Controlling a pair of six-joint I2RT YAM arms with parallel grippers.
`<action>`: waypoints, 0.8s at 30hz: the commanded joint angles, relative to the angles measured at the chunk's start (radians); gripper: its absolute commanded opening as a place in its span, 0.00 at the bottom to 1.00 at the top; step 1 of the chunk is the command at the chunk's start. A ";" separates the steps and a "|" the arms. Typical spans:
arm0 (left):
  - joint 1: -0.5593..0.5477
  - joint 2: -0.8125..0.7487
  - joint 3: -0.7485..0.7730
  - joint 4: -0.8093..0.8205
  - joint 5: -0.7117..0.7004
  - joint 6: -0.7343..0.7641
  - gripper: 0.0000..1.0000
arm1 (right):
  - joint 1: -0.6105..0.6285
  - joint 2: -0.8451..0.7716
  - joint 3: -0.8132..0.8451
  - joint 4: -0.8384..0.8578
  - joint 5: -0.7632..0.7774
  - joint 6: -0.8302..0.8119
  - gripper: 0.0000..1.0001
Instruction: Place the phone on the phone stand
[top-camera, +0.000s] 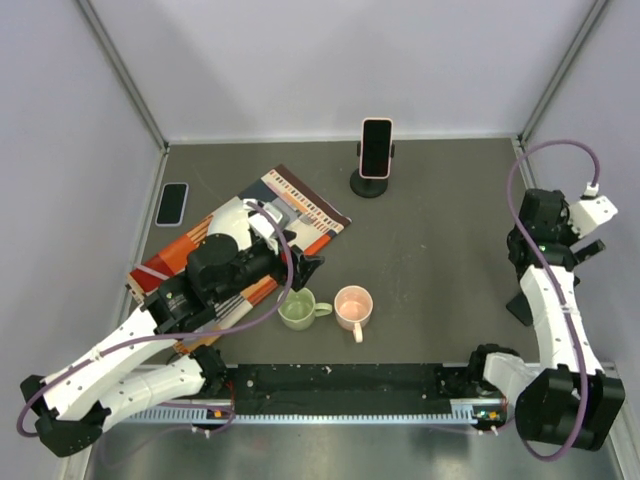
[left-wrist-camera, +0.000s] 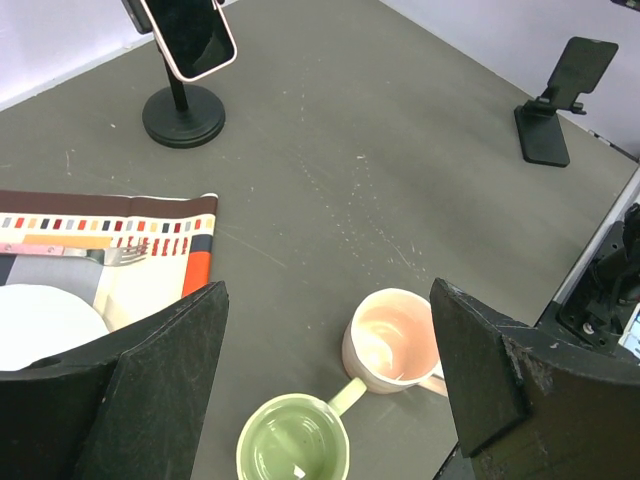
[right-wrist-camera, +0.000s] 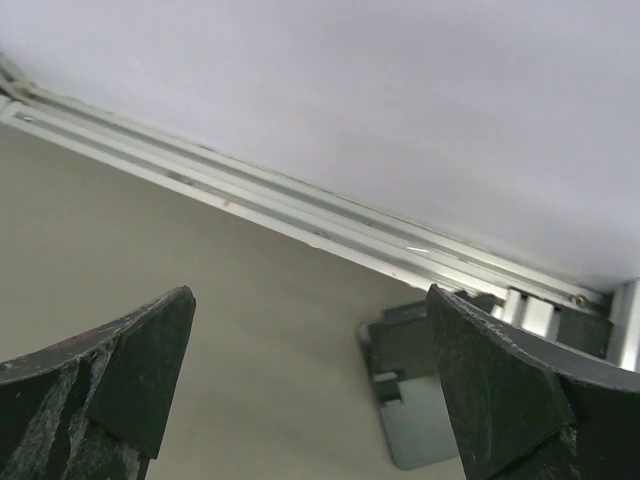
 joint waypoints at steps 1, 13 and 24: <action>-0.004 -0.005 0.051 0.038 0.022 0.032 0.87 | -0.030 -0.072 -0.096 0.000 0.045 0.057 0.99; -0.004 0.045 0.091 0.013 0.108 0.050 0.86 | -0.086 -0.228 -0.351 0.267 -0.010 -0.115 0.99; -0.004 0.023 0.081 0.013 0.079 0.067 0.87 | -0.213 -0.096 -0.369 0.391 -0.134 -0.171 0.99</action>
